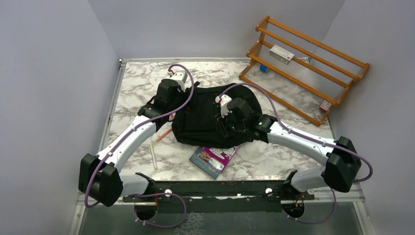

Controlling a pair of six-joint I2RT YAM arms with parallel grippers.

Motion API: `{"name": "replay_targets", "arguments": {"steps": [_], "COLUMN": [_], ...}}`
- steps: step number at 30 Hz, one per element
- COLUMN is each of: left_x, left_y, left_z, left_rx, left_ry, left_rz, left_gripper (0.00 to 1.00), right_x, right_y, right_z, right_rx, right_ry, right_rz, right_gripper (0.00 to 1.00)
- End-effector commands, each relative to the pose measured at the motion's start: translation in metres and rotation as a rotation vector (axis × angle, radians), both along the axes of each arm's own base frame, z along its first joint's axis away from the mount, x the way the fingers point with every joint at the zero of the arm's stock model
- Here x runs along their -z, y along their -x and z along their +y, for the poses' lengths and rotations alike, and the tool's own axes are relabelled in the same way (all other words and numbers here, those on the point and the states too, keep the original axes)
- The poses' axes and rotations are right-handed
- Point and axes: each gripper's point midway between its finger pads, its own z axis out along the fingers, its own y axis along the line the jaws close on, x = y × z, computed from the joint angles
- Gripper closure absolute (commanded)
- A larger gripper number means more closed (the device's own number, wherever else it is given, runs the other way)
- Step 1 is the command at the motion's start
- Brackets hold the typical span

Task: Pack the student bag
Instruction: Unzip the student bag at the center of the board.

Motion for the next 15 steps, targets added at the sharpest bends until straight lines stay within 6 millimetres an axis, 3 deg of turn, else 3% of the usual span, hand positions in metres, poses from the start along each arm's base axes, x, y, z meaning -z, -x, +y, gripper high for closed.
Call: {"name": "replay_targets", "arguments": {"steps": [1,9,12,15], "left_x": [-0.002,-0.003,-0.013,-0.029], "left_y": [-0.002,0.000,0.003,0.015], "left_z": [-0.005,-0.004,-0.013,-0.030], "left_rx": [0.019,0.028,0.090,0.215], "left_ry": [0.022,0.016,0.047,0.106], "left_rz": [-0.011,-0.022,-0.055,-0.105], "left_gripper": [0.02,0.02,0.01,0.01], "right_x": [0.000,-0.008,-0.019,-0.031], "right_y": [-0.008,-0.012,-0.013,-0.014], "right_z": [-0.002,-0.007,-0.008,-0.009], "right_rx": [0.046,0.117,0.159,0.207], "right_ry": [0.004,-0.030,-0.069,-0.118], "right_rz": [-0.037,-0.055,-0.048,-0.043], "right_gripper": [0.69,0.90,0.98,0.99]}}
